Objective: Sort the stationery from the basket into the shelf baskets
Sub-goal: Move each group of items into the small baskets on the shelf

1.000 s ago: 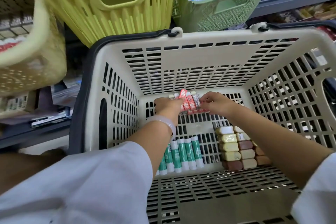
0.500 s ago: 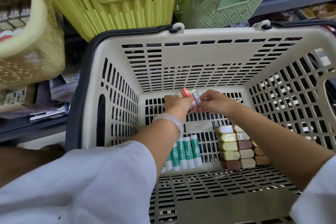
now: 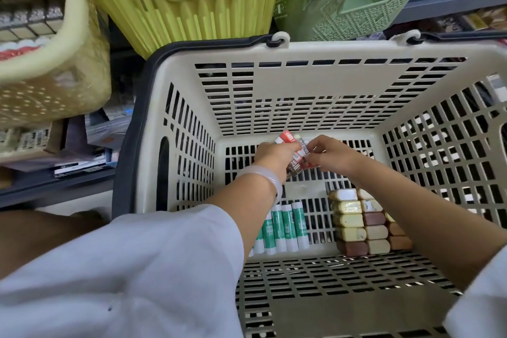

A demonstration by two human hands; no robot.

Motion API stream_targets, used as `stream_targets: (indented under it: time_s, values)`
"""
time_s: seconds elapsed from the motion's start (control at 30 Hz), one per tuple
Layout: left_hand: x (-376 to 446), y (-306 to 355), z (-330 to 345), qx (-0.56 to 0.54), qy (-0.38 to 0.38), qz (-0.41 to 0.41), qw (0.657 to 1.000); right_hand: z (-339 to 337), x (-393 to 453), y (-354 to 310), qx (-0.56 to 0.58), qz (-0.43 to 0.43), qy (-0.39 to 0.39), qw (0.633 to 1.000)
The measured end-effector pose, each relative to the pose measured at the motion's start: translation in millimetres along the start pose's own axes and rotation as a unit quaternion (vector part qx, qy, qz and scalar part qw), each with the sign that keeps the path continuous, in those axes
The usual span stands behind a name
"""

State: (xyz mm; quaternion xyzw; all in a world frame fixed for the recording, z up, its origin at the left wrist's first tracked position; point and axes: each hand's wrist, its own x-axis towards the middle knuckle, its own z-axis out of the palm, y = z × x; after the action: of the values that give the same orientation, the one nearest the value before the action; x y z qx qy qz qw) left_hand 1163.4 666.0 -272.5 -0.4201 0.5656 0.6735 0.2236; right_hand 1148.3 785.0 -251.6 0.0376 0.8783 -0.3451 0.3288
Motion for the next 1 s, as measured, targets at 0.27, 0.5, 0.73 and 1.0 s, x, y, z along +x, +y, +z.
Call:
stream_targets:
  time_s: [0.27, 0.5, 0.73, 1.0]
  values:
    - [-27.8, 24.3, -21.8, -0.025, -0.073, 0.009, 0.997, -25.7, -23.0, -34.3, 0.086, -0.124, 0.003, 0.989]
    - [-104.2, 74.7, -62.4, -0.046, -0.244, 0.093, 0.964, -45.6, -79.0, -93.2, 0.134, -0.235, -0.096, 0.958]
    - [-174.2, 101.9, -137.8, -0.097, -0.306, 0.16, 0.933, -42.0, -126.6, -182.4, 0.12, -0.31, -0.114, 0.936]
    - [-210.5, 130.8, -244.8, -0.166, -0.225, 0.238, 0.93, 23.1, -141.4, -295.8, 0.118, -0.429, -0.014, 0.896]
